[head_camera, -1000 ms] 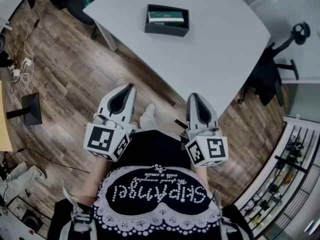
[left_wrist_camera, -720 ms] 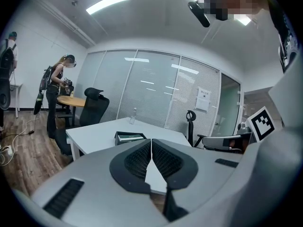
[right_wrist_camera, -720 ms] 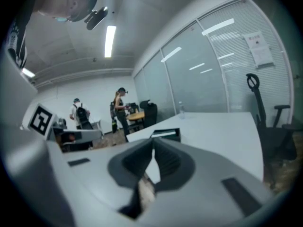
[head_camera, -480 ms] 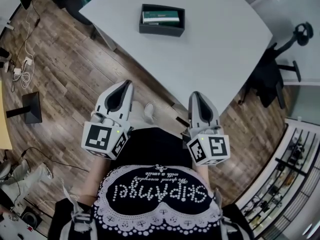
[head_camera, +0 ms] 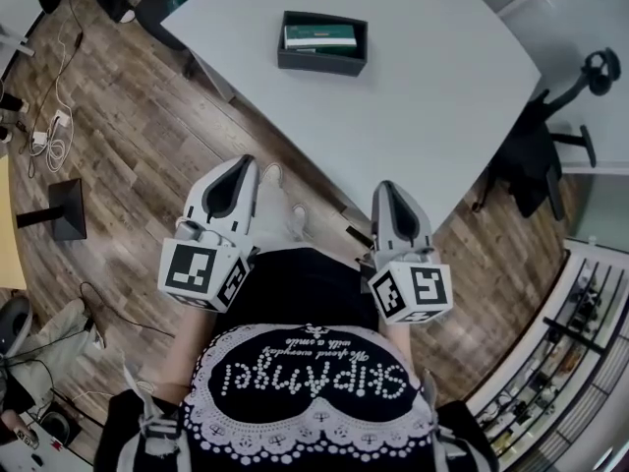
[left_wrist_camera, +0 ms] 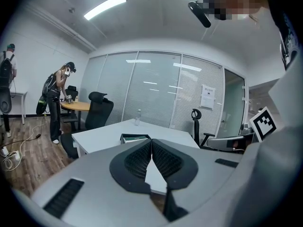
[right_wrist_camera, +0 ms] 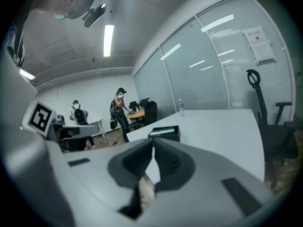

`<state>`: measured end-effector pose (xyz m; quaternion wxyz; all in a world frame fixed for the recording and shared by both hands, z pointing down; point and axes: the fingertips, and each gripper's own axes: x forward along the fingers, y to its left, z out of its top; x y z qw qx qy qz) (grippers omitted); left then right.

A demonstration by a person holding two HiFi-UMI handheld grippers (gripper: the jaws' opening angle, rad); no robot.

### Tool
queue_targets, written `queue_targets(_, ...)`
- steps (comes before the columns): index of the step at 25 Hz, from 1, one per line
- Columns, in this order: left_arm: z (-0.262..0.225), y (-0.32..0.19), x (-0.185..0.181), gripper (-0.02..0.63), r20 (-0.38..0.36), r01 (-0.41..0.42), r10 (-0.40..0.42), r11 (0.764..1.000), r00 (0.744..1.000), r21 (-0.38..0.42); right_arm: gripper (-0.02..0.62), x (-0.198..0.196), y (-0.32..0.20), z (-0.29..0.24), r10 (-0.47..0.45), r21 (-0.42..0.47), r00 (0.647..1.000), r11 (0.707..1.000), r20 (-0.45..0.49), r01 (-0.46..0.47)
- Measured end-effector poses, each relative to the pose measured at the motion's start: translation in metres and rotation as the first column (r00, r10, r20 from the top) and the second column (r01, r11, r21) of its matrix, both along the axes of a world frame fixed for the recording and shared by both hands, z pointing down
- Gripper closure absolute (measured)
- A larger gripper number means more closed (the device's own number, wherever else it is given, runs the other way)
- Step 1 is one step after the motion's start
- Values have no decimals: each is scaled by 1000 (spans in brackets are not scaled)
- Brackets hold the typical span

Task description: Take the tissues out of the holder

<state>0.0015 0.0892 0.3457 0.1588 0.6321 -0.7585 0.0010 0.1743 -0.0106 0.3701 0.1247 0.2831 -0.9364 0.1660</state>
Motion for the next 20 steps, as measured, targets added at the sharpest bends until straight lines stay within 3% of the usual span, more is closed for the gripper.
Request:
queue_targets(13,8,-50,-47,578,-20,-38,38,999,999,-28,560,-46,-41,5,30,-28,999,999,-27,-31)
queue_targets(20,-2,-109,-92,578,-10,-118,118,993,993,-9,560,-82,-86,-7,111,-5,994,994,-24,-111)
